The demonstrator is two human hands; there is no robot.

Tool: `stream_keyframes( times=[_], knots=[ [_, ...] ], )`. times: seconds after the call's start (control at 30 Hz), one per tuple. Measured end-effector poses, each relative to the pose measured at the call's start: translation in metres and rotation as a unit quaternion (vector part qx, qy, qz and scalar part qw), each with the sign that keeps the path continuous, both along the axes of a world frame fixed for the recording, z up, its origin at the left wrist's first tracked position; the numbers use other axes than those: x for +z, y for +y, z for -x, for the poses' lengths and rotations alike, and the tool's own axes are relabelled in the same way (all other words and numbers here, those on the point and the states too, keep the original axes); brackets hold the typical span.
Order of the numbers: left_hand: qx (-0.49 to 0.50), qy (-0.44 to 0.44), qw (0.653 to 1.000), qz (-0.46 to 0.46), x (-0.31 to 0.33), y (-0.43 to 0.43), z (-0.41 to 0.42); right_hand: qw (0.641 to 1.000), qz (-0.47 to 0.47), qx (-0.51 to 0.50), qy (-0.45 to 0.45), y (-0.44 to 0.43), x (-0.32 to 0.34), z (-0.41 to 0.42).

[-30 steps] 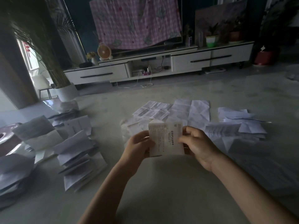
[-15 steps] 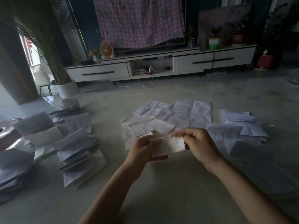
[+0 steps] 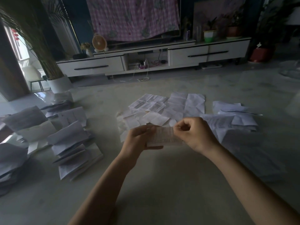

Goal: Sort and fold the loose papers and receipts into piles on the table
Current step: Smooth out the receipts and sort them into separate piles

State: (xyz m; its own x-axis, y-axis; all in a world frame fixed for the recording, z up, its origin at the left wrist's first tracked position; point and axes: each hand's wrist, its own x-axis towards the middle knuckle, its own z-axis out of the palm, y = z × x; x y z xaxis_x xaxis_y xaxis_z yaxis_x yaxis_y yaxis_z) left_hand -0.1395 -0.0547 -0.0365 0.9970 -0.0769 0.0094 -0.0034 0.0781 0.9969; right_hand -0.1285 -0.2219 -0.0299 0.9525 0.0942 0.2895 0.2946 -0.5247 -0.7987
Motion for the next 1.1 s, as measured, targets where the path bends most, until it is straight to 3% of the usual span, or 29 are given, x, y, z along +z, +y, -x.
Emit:
stream_keyframes(
  times=[0.1,0.2,0.3,0.43,0.53,0.63,0.73,0.87,0.97,1.1],
  knots=[
    [-0.035,0.009,0.999,0.017,0.000,-0.003,0.006,0.999,-0.038,-0.016,0.009,-0.011,0.004,0.007],
    [-0.055,-0.015,0.995,-0.078,-0.003,-0.013,0.016,0.997,-0.061,-0.039,0.035,-0.031,0.013,0.019],
    [-0.090,-0.045,0.980,-0.173,-0.001,-0.028,0.020,0.990,-0.053,-0.012,0.127,-0.061,0.030,0.036],
    [-0.142,-0.046,0.960,-0.235,0.004,-0.081,0.025,0.986,0.001,-0.074,0.151,-0.111,0.039,0.060],
    [-0.145,-0.059,0.926,-0.343,-0.001,-0.110,0.022,0.975,0.067,-0.128,0.168,-0.133,0.029,0.062],
    [-0.108,-0.091,0.880,-0.453,-0.014,-0.124,0.023,0.958,0.144,-0.165,0.187,-0.142,0.017,0.062],
    [-0.052,-0.126,0.880,-0.454,-0.015,-0.123,0.028,0.946,0.188,-0.182,0.190,-0.143,0.015,0.061],
    [0.016,-0.203,0.882,-0.425,-0.002,-0.105,0.026,0.954,0.143,-0.229,0.127,-0.142,0.029,0.058],
    [0.084,-0.250,0.870,-0.417,0.001,-0.082,0.014,0.954,0.125,-0.274,0.009,-0.131,0.038,0.053],
    [0.096,-0.238,0.839,-0.480,-0.005,-0.049,-0.016,0.963,0.071,-0.227,-0.126,-0.087,0.043,0.048]
  ],
)
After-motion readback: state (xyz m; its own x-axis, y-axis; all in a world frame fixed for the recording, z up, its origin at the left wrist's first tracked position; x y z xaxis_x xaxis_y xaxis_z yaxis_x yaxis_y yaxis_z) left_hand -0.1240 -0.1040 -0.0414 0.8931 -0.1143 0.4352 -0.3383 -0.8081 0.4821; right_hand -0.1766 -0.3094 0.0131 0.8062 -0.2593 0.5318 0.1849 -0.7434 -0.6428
